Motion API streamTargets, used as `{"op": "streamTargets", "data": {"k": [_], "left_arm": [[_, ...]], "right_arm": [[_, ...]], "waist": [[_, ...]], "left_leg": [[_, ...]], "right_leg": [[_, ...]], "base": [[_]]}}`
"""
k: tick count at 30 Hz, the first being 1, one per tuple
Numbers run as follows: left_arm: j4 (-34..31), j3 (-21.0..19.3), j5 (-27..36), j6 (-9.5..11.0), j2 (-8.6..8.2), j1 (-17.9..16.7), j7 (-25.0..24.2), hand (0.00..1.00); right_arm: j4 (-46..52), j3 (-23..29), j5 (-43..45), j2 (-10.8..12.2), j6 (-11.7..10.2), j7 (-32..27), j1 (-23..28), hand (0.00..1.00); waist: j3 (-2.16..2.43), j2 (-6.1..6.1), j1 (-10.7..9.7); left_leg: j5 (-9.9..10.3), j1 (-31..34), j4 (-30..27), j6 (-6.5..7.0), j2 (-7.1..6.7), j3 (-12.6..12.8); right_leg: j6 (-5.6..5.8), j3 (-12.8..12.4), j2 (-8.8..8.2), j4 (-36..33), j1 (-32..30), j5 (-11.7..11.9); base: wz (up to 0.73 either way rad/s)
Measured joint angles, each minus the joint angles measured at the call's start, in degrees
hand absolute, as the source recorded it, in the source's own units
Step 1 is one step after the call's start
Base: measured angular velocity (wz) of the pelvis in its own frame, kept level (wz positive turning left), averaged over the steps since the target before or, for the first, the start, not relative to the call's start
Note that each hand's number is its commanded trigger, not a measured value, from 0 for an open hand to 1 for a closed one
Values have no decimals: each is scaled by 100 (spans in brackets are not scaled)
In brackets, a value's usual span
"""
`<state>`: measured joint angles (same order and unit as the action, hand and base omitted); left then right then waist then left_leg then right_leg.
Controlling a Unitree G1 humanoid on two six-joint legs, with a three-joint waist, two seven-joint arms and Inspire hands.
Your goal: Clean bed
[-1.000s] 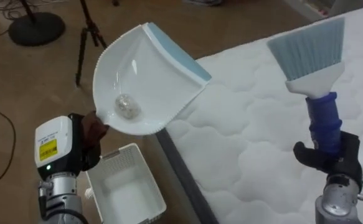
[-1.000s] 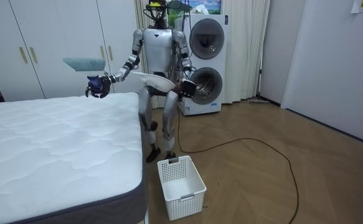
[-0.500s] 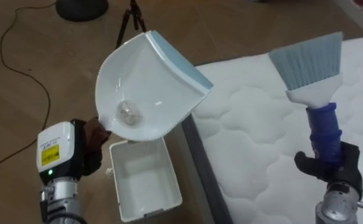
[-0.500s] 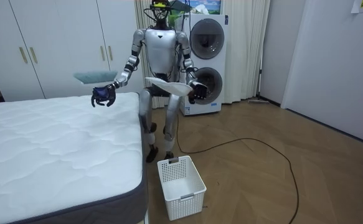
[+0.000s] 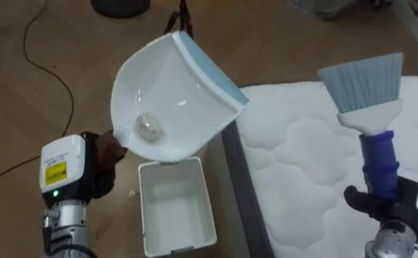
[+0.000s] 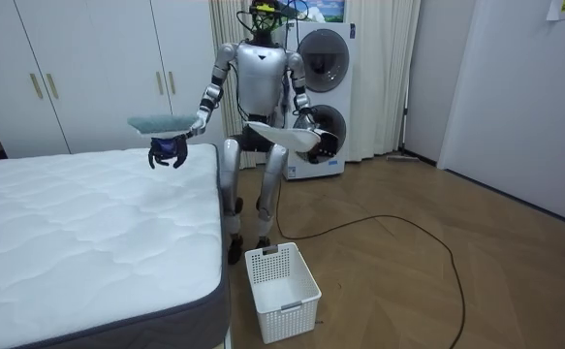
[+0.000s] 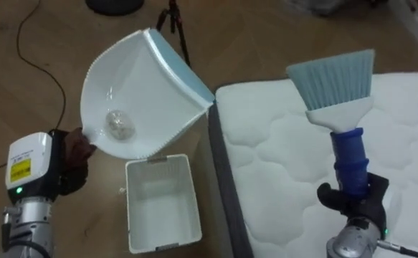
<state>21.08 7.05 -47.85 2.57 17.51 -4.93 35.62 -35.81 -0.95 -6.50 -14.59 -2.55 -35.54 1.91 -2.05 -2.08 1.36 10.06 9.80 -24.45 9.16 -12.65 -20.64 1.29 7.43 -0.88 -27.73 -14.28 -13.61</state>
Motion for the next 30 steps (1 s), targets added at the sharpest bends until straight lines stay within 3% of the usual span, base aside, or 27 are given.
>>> {"op": "streamTargets", "data": {"k": [1,2,3,4,5,6,7,8,9,10,11,12,13,16,18,20,24,26,30], "left_arm": [[12,-1,30,-1,9,4,1,100],[39,-2,78,-2,12,4,0,100],[83,-20,114,-8,51,9,1,100],[97,-18,116,-8,95,23,4,100],[161,-9,104,-7,170,96,6,100],[316,19,108,-41,163,176,7,100],[432,72,109,-140,130,140,-10,100],[495,126,114,-161,121,141,-42,100],[543,298,144,-161,109,181,-148,100],[524,436,204,-64,160,278,-190,100],[529,456,216,-20,171,337,-205,100],[546,467,222,-64,142,404,-274,100],[581,472,195,-123,67,407,-274,100],[732,468,145,-150,95,352,-240,100],[840,453,146,-186,153,355,-238,100],[896,438,156,-177,162,406,-236,100],[1104,448,269,-162,171,428,-243,100],[1186,448,258,-78,210,525,-242,100],[1522,451,233,107,455,871,-247,100]], "right_arm": [[-31,-8,3,4,1,0,-3,0],[-30,-12,13,4,1,-1,-15,0],[-32,-13,20,9,-6,-9,-71,0],[-32,-11,18,13,-24,-20,-90,0],[-34,-3,16,13,-96,-90,-96,0],[-36,1,1,10,-122,-123,-123,0],[-46,-28,6,14,-123,-111,-202,0],[-66,-37,4,16,-123,-102,-218,0],[-208,-9,2,19,-142,-75,-209,0],[-276,12,-46,17,-92,-36,-193,0],[-277,19,-57,19,-66,14,-202,0],[-263,4,-63,67,21,158,-191,0],[-242,3,-44,91,58,262,-179,0],[-229,-34,-16,89,59,265,-185,0],[-255,-140,-17,87,49,264,-195,0],[-376,-191,1,67,-23,264,-245,0],[-466,-239,-87,13,-70,238,-298,0],[-512,-238,-129,-3,-71,229,-307,0],[-946,-237,-129,-28,-197,182,-422,0]], "waist": [[-19,-44,-19],[-16,-46,-22],[-16,-53,-63],[-9,-65,-111],[16,-82,-199],[21,-94,-220],[-14,-32,-200],[-37,-56,-232],[-36,-83,-272],[27,136,-201],[22,152,-133],[61,-10,-122],[71,-71,-101],[63,-59,49],[62,-15,40],[37,36,-5],[38,228,-139],[47,264,-196],[25,427,-403]], "left_leg": [[22,-55,125,-447,-11,-10],[23,-68,198,-689,0,2],[21,-78,372,-848,103,302],[61,-32,380,-809,193,680],[205,96,281,-632,296,1393],[228,154,182,-556,228,1414],[173,233,-78,-707,190,1486],[126,472,-501,-1111,177,1710],[465,1028,-1293,-922,582,2228],[737,1473,-1530,-896,1478,2055],[978,1639,-1757,-1145,1675,2014],[1003,1709,-1896,-907,1560,2294],[941,1685,-1831,-798,1431,2342],[794,1423,-1423,-534,1274,2379],[758,1278,-1194,-475,1264,2355],[718,1265,-1080,-510,1251,2280],[569,1294,-821,-652,1245,2232],[451,1361,-679,-683,1214,2235],[353,1471,-598,-729,1227,2250]], "right_leg": [[-67,-128,35,295,-20,178],[-105,-148,50,459,-25,288],[-137,-99,39,819,41,533],[-146,-17,15,944,105,642],[-147,87,-36,1033,271,893],[-67,29,-27,1087,321,801],[-130,-3,-107,1143,416,853],[-99,-40,-237,1200,512,833],[-16,-56,-304,1091,544,742],[133,12,-167,493,289,459],[288,19,-219,55,127,135],[395,74,-395,-491,-116,-292],[375,41,-513,-625,-212,-394],[322,-26,-516,-363,-190,-386],[269,-21,-494,-180,-10,-396],[189,53,-437,-191,19,-429],[58,73,-402,-201,-134,-409],[14,65,-414,-210,-272,-382],[-58,127,-395,-189,-396,-339]], "base": [[41],[26],[24],[57],[62],[46],[20],[37],[58],[50],[39],[44],[42],[16],[22],[26],[4],[3],[2]]}}
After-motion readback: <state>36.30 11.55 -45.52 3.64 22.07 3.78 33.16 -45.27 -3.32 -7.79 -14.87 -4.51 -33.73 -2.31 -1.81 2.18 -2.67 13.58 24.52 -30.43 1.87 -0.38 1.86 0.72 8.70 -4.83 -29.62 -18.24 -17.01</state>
